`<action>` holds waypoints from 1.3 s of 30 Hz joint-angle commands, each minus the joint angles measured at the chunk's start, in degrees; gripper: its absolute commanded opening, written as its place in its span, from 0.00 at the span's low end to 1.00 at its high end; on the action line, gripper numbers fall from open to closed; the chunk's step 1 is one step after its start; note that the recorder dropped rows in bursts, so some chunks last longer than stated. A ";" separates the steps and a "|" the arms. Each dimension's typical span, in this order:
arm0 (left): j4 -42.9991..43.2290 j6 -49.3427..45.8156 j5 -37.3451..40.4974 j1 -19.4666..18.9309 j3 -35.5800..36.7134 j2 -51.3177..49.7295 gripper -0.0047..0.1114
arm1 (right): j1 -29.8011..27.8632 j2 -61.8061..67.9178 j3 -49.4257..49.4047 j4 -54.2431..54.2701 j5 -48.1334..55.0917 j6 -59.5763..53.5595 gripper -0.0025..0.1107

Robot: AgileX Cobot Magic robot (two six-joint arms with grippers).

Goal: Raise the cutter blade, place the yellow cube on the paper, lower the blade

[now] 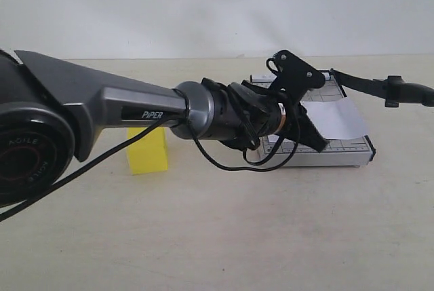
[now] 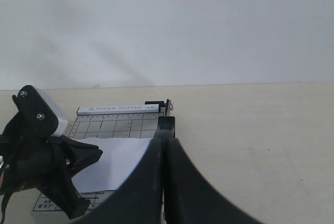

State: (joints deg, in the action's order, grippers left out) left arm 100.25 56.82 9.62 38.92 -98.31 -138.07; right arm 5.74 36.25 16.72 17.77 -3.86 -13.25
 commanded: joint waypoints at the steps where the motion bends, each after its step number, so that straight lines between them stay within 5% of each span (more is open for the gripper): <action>1: -0.30 0.08 -1.84 0.06 -2.36 -0.71 0.08 | 0.12 -0.21 -0.21 -0.29 -0.25 -0.36 0.02; 11: -0.30 0.08 -1.85 0.06 -2.32 0.79 0.08 | 0.12 -0.21 -0.21 -0.29 -0.25 -0.36 0.02; 17: -0.30 -5.95 5.38 -0.05 1.02 3.72 0.08 | 0.12 -0.21 -0.21 -0.29 -0.25 -0.36 0.02; 39: -0.30 -4.74 2.15 -1.01 2.55 -1.46 0.08 | 0.12 -0.21 -0.21 -0.29 -0.25 -0.36 0.02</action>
State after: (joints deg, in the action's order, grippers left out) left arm 100.46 51.09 13.50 37.96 -95.88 -137.88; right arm 5.74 36.25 16.72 17.77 -3.86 -13.25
